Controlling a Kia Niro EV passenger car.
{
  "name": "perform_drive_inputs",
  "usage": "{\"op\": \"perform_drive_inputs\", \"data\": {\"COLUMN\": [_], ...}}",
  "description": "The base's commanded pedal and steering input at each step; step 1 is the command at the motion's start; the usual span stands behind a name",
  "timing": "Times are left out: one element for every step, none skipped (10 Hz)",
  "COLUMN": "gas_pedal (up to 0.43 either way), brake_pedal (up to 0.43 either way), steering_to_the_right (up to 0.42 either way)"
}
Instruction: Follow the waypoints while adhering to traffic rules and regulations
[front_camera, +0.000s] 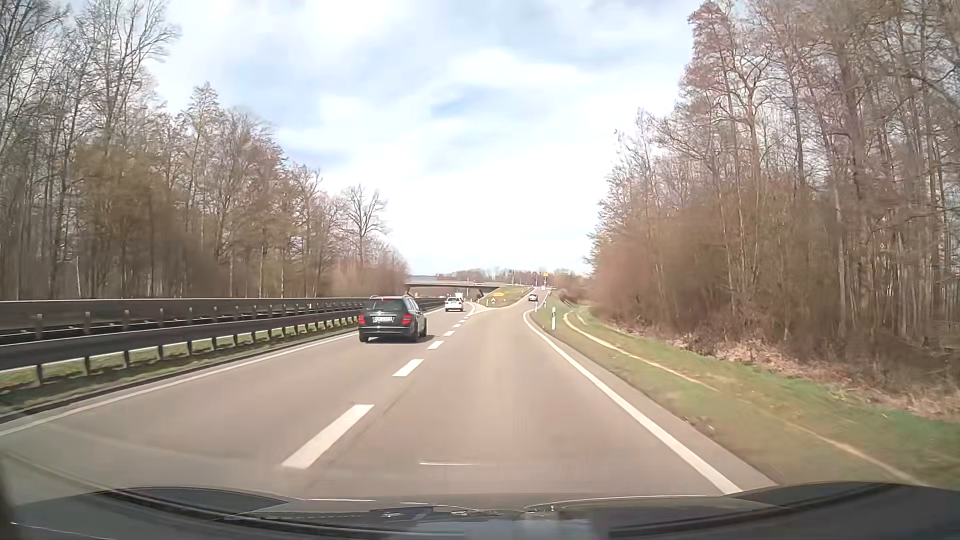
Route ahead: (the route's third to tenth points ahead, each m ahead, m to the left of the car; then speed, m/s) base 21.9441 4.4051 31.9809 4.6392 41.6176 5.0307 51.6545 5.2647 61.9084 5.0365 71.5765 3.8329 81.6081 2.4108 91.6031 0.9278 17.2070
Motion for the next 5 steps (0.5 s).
{"op": "perform_drive_inputs", "data": {"gas_pedal": [0.000, 0.000, 0.000, 0.000, 0.000], "brake_pedal": [0.000, 0.000, 0.000, 0.000, 0.000], "steering_to_the_right": [0.004, 0.005, 0.005, 0.005, 0.005]}}
